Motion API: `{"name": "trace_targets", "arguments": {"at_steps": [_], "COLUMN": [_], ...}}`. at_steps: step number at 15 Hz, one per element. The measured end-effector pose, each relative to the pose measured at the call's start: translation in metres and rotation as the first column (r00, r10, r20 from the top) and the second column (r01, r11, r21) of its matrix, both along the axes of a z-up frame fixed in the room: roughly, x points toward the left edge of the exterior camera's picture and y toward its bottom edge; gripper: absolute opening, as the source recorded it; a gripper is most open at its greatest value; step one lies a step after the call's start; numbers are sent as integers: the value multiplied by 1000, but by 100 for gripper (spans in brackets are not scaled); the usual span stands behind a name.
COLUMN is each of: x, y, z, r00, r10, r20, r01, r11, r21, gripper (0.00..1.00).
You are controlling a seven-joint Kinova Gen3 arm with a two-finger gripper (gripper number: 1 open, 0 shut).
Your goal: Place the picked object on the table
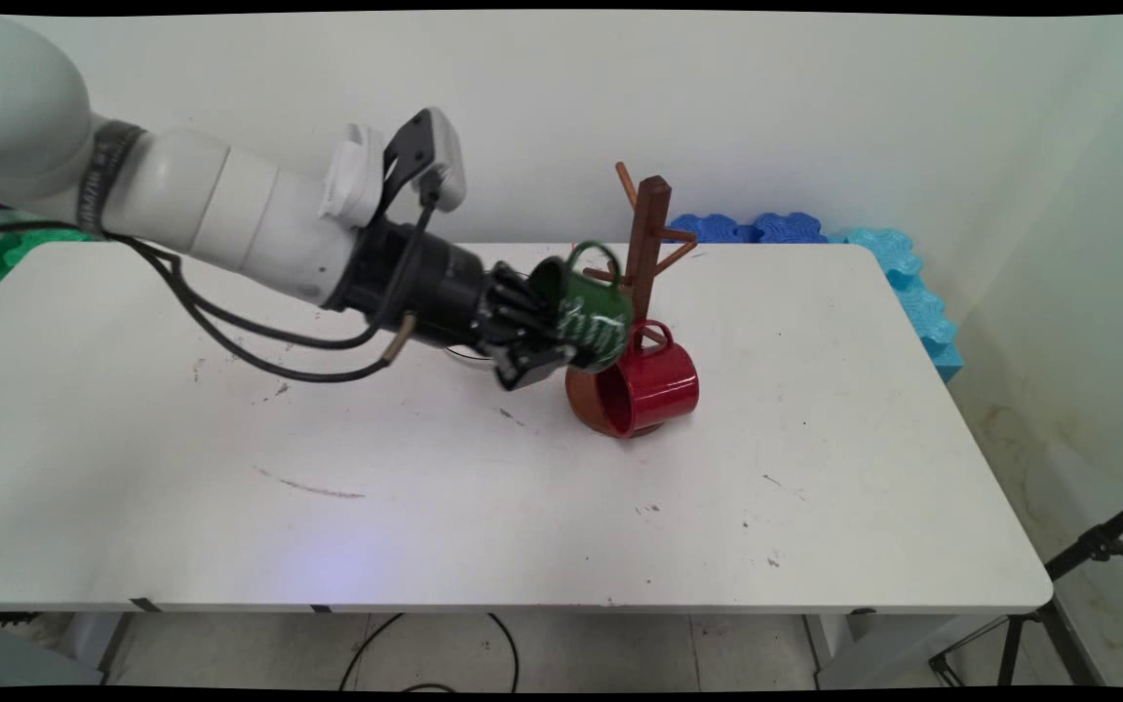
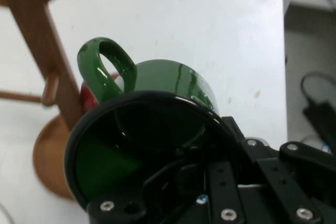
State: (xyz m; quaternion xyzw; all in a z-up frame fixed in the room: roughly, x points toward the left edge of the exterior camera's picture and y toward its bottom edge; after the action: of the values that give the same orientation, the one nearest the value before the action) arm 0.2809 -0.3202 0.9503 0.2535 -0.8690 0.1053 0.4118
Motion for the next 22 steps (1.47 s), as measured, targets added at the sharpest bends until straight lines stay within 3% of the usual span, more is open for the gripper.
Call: {"name": "trace_targets", "arguments": {"at_steps": [2,5,9,16,22], "x": [11,27,39,49,45], "y": [0,1,5,7,12], "z": [0,-3,-9,-26,-41], "r00": [997,980,941,838,774], "r10": [-25,-67,-137,-249,-307], "r20": [73,187,308,486,554], "r01": [25,64,131,240,275], "r11": [1000,998,991,967,951], "r21": [7,20,40,82,142], "gripper": [0,0,0,0,0]}}
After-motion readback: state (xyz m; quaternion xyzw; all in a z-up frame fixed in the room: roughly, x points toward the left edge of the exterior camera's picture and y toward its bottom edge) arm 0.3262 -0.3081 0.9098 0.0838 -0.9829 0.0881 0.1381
